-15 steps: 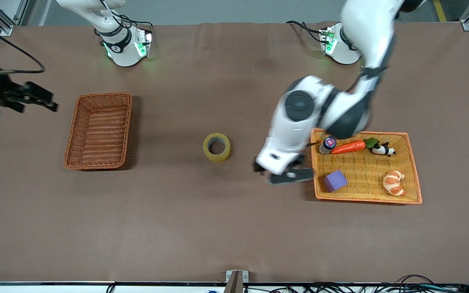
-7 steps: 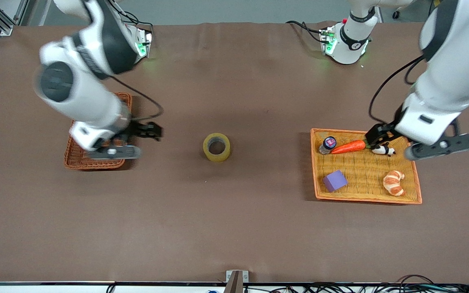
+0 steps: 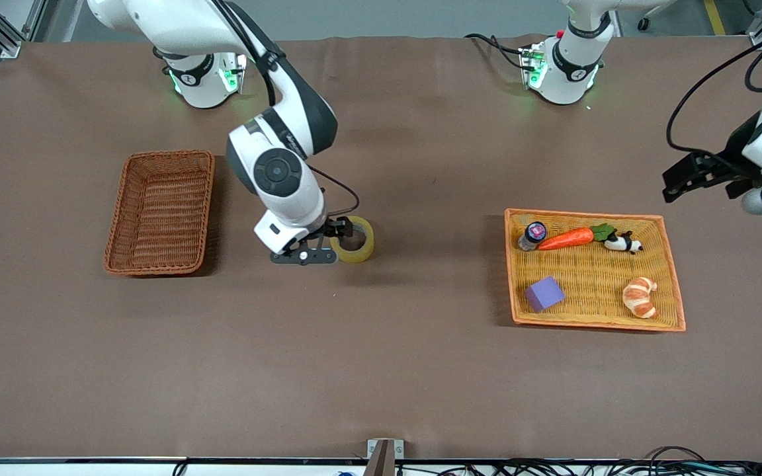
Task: Move tape to another basket
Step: 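Withdraw the left gripper while the right gripper reaches the tape roll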
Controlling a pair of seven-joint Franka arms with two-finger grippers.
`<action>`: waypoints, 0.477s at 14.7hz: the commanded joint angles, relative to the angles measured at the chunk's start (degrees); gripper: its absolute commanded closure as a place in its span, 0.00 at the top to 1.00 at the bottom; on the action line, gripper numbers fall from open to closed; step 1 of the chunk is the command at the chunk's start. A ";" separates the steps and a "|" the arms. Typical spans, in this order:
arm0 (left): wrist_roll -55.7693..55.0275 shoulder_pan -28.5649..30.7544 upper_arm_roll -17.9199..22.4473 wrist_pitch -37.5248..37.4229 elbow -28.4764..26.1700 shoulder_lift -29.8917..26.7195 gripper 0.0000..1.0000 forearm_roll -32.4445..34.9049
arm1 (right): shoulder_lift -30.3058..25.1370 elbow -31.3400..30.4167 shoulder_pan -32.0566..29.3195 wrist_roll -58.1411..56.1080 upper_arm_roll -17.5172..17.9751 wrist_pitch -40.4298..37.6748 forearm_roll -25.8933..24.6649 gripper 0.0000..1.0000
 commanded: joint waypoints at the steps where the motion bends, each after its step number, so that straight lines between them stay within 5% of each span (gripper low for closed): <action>1: 1.58 0.27 0.34 -0.81 -3.83 -3.92 1.00 -1.31 | 0.44 -5.33 1.29 1.61 -0.57 7.00 -1.35 1.00; 7: 1.58 -0.08 -0.36 -2.05 -3.65 -4.71 1.00 -1.49 | 4.23 -8.14 4.72 1.79 -0.66 12.45 -1.88 1.00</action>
